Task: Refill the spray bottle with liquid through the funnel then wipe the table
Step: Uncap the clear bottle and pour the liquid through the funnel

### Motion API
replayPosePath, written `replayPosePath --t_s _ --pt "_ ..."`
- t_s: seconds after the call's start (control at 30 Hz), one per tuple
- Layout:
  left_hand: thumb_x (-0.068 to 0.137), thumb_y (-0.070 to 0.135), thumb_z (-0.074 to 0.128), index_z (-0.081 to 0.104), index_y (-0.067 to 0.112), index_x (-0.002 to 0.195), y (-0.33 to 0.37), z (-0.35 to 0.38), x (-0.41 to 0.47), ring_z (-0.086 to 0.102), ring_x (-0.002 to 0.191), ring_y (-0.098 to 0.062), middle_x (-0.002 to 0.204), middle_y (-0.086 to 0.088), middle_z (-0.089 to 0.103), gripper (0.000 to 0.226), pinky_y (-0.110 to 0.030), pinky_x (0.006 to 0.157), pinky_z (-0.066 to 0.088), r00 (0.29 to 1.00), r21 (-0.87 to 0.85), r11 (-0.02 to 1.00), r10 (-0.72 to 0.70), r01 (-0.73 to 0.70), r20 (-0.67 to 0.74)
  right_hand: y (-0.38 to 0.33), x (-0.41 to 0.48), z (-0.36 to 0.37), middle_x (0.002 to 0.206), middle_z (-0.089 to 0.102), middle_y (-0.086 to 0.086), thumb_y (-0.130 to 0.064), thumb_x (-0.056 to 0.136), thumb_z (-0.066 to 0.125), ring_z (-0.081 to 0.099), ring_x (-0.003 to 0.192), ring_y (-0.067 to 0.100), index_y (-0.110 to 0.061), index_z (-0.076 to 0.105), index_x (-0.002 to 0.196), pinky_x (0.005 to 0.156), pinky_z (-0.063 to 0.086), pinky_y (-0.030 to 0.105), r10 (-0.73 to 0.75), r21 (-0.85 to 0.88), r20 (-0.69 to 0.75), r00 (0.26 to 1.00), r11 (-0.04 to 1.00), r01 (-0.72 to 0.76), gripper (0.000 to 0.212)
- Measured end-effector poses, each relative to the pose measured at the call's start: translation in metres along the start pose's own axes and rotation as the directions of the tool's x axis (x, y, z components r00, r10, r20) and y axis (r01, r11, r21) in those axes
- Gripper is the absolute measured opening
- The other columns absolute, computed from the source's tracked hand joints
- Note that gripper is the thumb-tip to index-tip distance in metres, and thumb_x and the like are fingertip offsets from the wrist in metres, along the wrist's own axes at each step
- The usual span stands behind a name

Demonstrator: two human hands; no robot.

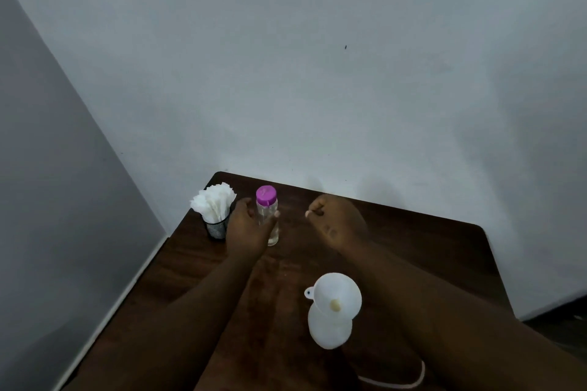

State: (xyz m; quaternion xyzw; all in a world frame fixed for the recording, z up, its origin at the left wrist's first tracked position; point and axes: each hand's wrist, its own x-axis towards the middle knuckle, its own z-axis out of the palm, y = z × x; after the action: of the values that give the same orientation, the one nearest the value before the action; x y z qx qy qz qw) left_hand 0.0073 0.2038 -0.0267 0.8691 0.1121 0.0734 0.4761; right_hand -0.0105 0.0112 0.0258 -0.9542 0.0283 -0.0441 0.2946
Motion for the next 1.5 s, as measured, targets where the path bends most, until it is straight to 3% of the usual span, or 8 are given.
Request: replayPosePath --t_s 0.1,0.33,0.7,0.83,1.1,1.27,1.4,1.5 --pt "0.072 0.048 0.086 0.055 0.016 0.129 0.003 0.011 0.019 0.064 0.106 -0.022 0.113 -0.003 0.068 0.073 -0.04 0.091 0.052 0.999 0.004 1.0 0.012 -0.012 -0.036 -0.005 0.013 0.017 0.088 0.069 -0.012 -0.044 0.084 0.067 0.066 0.087 0.013 -0.029 0.068 0.087 0.076 0.056 0.033 0.015 -0.004 0.034 0.999 1.0 -0.015 0.015" --pt "0.077 0.042 0.084 0.065 0.019 0.114 0.008 0.027 0.033 0.065 0.103 -0.026 0.107 -0.003 0.071 0.047 -0.031 0.083 0.046 0.995 0.048 0.998 0.054 -0.05 -0.084 -0.001 0.021 0.037 0.091 0.069 -0.009 -0.039 0.088 0.068 0.065 0.087 0.013 -0.027 0.068 0.093 0.076 0.057 0.034 0.011 -0.01 0.08 0.997 1.0 -0.011 0.013" --pt "0.076 0.044 0.085 0.071 0.023 0.109 0.021 0.023 0.011 0.065 0.087 -0.011 0.094 0.008 0.073 0.041 -0.024 0.076 0.046 0.988 0.053 0.988 0.147 -0.144 -0.049 0.014 0.018 0.035 0.096 0.068 -0.009 -0.039 0.083 0.072 0.064 0.091 0.013 -0.029 0.067 0.096 0.078 0.056 0.034 0.05 0.02 0.123 0.991 0.998 -0.053 0.017" --pt "0.076 0.045 0.085 0.071 0.027 0.111 0.039 0.026 -0.008 0.068 0.091 -0.009 0.098 0.011 0.073 0.042 -0.03 0.083 0.055 0.983 -0.024 0.982 0.185 -0.185 0.01 0.017 0.009 0.027 0.095 0.066 -0.007 -0.042 0.084 0.068 0.062 0.088 0.014 -0.027 0.066 0.1 0.069 0.049 0.03 0.051 0.051 0.124 0.991 0.997 -0.057 0.022" --pt "0.077 0.049 0.083 0.07 0.029 0.117 0.082 0.03 -0.039 0.067 0.095 -0.002 0.103 0.014 0.073 0.047 -0.024 0.083 0.056 0.937 -0.124 0.943 0.324 -0.309 0.132 0.037 -0.019 -0.011 0.109 0.064 -0.014 -0.042 0.075 0.081 0.058 0.096 0.005 -0.027 0.061 0.125 0.079 0.043 0.016 0.014 0.319 0.046 0.999 0.947 -0.028 0.056" --pt "0.078 0.049 0.082 0.071 0.035 0.113 0.101 0.033 -0.059 0.066 0.092 0.008 0.098 0.022 0.072 0.04 -0.012 0.078 0.052 0.885 -0.182 0.906 0.416 -0.383 0.209 0.054 -0.044 -0.035 0.114 0.066 -0.016 -0.046 0.071 0.084 0.061 0.103 0.001 -0.029 0.06 0.128 0.086 0.048 0.02 0.01 0.395 -0.002 1.0 0.919 -0.008 0.064" --pt "0.078 0.048 0.082 0.069 0.036 0.117 0.116 0.04 -0.075 0.066 0.096 0.007 0.102 0.022 0.072 0.043 -0.017 0.083 0.054 0.84 -0.229 0.889 0.453 -0.397 0.3 0.07 -0.064 -0.049 0.11 0.069 -0.021 -0.047 0.072 0.082 0.063 0.102 -0.005 -0.045 0.06 0.119 0.087 0.052 0.022 0.037 0.434 -0.05 0.998 0.901 -0.012 0.052" --pt "0.078 0.045 0.083 0.069 0.033 0.119 0.125 0.047 -0.084 0.066 0.103 0.002 0.109 0.019 0.073 0.045 -0.026 0.091 0.056 0.788 -0.298 0.876 0.475 -0.38 0.392 0.083 -0.078 -0.056 0.11 0.071 -0.02 -0.054 0.07 0.081 0.065 0.101 -0.002 -0.039 0.063 0.12 0.089 0.057 0.034 0.067 0.442 -0.108 0.992 0.897 -0.012 0.055"
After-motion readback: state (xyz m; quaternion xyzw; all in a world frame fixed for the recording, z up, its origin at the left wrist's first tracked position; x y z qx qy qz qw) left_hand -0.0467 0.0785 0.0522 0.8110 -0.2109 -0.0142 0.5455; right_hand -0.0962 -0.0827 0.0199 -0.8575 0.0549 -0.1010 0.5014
